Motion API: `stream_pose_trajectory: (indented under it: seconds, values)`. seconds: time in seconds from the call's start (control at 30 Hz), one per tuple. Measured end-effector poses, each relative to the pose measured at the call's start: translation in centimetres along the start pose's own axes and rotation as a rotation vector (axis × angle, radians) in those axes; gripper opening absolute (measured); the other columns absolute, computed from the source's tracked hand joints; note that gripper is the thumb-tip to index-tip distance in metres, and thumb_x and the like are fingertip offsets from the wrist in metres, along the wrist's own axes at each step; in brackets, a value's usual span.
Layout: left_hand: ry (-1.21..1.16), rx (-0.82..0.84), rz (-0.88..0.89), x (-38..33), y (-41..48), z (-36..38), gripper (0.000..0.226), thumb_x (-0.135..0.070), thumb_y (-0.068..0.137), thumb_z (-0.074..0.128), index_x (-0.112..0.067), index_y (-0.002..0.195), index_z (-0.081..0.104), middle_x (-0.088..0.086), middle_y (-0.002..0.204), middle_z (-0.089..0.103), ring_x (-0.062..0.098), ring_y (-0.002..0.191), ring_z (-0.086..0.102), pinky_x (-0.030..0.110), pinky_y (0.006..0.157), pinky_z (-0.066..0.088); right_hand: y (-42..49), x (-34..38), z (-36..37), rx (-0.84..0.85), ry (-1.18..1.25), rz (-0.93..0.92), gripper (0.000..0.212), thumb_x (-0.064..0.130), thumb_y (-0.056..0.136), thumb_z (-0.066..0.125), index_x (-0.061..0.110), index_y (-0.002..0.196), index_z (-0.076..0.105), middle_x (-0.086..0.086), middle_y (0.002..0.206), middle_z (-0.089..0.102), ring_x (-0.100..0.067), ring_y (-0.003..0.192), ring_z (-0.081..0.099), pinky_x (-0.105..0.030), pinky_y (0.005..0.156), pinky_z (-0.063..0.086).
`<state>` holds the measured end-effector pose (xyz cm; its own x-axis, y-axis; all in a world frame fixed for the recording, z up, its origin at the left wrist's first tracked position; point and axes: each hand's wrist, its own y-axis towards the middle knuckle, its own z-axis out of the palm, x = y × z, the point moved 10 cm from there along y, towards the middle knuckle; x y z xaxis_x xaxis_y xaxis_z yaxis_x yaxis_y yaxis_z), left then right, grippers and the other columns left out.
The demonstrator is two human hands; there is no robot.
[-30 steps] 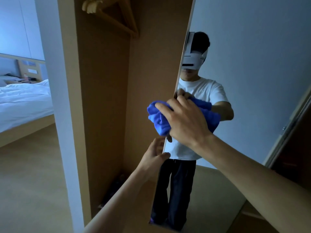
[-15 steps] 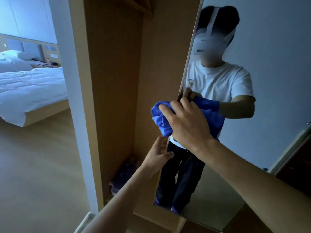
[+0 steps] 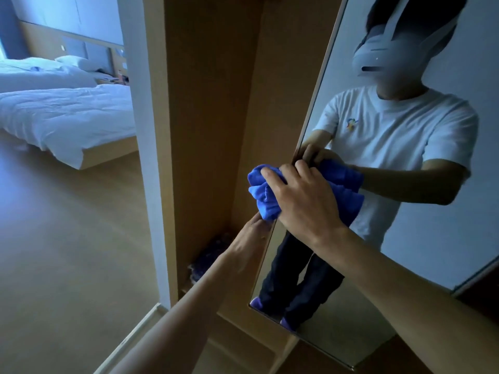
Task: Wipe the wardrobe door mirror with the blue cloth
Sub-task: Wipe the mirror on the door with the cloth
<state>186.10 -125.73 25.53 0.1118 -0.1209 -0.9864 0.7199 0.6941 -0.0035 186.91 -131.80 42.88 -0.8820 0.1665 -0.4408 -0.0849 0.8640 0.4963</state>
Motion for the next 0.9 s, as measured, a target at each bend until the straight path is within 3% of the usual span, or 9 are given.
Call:
stream_pose_trajectory:
  seconds: [0.1,0.17,0.23,0.33,0.43,0.6,0.7,0.8,0.9]
  values:
    - [-0.068,-0.046,-0.078,0.7,0.4,-1.7,0.064,-0.078,0.095,0.029,-0.04,0.137,0.061,-0.005,0.137,0.066,0.021,0.133,0.056,0.045,0.112,0.04,-0.2,-0.2,-0.3,-0.007,0.009,-0.012,0.059,0.017,0.077,0.044,0.016,0.134,0.056,-0.013,0.105,0.065,-0.032,0.093,0.055,-0.043,0.078,0.047]
    - [-0.109,0.005,-0.075,-0.1,0.8,-1.9,0.075,-0.08,0.095,0.012,-0.042,0.133,0.064,-0.003,0.135,0.068,0.022,0.127,0.06,0.047,0.113,0.039,-0.6,0.0,-0.1,0.0,-0.015,-0.03,0.059,0.014,0.078,0.045,0.016,0.136,0.055,-0.013,0.107,0.065,-0.031,0.094,0.055,-0.042,0.078,0.047]
    - [-0.146,0.035,-0.072,-1.8,1.1,-2.0,0.077,-0.078,0.096,0.009,-0.043,0.121,0.072,-0.001,0.128,0.072,0.022,0.122,0.066,0.046,0.109,0.044,-1.1,0.2,0.4,0.008,-0.047,-0.045,0.057,0.012,0.081,0.048,0.016,0.138,0.053,-0.012,0.109,0.065,-0.03,0.094,0.055,-0.042,0.079,0.046]
    - [-0.217,0.053,-0.076,-4.3,2.3,-2.3,0.076,-0.073,0.099,0.014,-0.029,0.12,0.073,0.005,0.123,0.074,0.022,0.115,0.07,0.041,0.096,0.054,-1.4,0.4,1.3,0.037,-0.064,-0.046,0.061,0.013,0.082,0.057,0.017,0.143,0.049,-0.013,0.116,0.063,-0.031,0.099,0.054,-0.043,0.083,0.045]
    - [-0.252,0.105,-0.107,-5.9,3.4,-1.8,0.073,-0.07,0.101,0.025,-0.024,0.103,0.082,0.007,0.115,0.077,0.02,0.107,0.073,0.033,0.085,0.06,-1.3,0.3,1.6,0.056,-0.074,-0.025,0.062,0.012,0.083,0.057,0.016,0.144,0.048,-0.014,0.119,0.063,-0.032,0.1,0.054,-0.044,0.083,0.045]
    - [-0.14,0.181,-0.107,-7.0,4.5,-2.1,0.063,-0.064,0.102,0.037,-0.015,0.113,0.075,0.011,0.118,0.075,0.023,0.11,0.071,0.04,0.101,0.052,-1.2,0.4,1.4,0.061,-0.074,-0.013,0.06,0.01,0.08,0.048,0.014,0.14,0.053,-0.016,0.121,0.063,-0.033,0.098,0.055,-0.046,0.081,0.048]
    - [-0.103,0.246,-0.069,-9.5,4.9,-1.3,0.063,-0.061,0.103,0.037,-0.014,0.112,0.077,0.011,0.115,0.075,0.023,0.107,0.071,0.037,0.099,0.054,-1.0,0.7,1.3,0.072,-0.089,-0.009,0.057,0.008,0.082,0.042,0.014,0.138,0.055,-0.014,0.116,0.063,-0.033,0.095,0.054,-0.045,0.078,0.047]
    - [0.078,0.254,0.004,-12.3,5.3,-0.8,0.061,-0.061,0.103,0.038,-0.015,0.118,0.076,0.003,0.111,0.077,0.018,0.105,0.071,0.03,0.097,0.053,-0.6,1.0,1.5,0.095,-0.117,0.0,0.055,0.01,0.085,0.035,0.015,0.136,0.055,-0.011,0.113,0.064,-0.031,0.094,0.054,-0.043,0.077,0.045]
    - [0.257,0.282,0.094,-14.0,5.5,-0.5,0.056,-0.061,0.103,0.04,-0.022,0.115,0.078,0.0,0.112,0.078,0.015,0.111,0.07,0.035,0.108,0.048,-0.1,1.3,1.8,0.107,-0.162,0.016,0.054,0.013,0.085,0.038,0.014,0.137,0.054,-0.011,0.111,0.065,-0.028,0.094,0.055,-0.04,0.079,0.045]
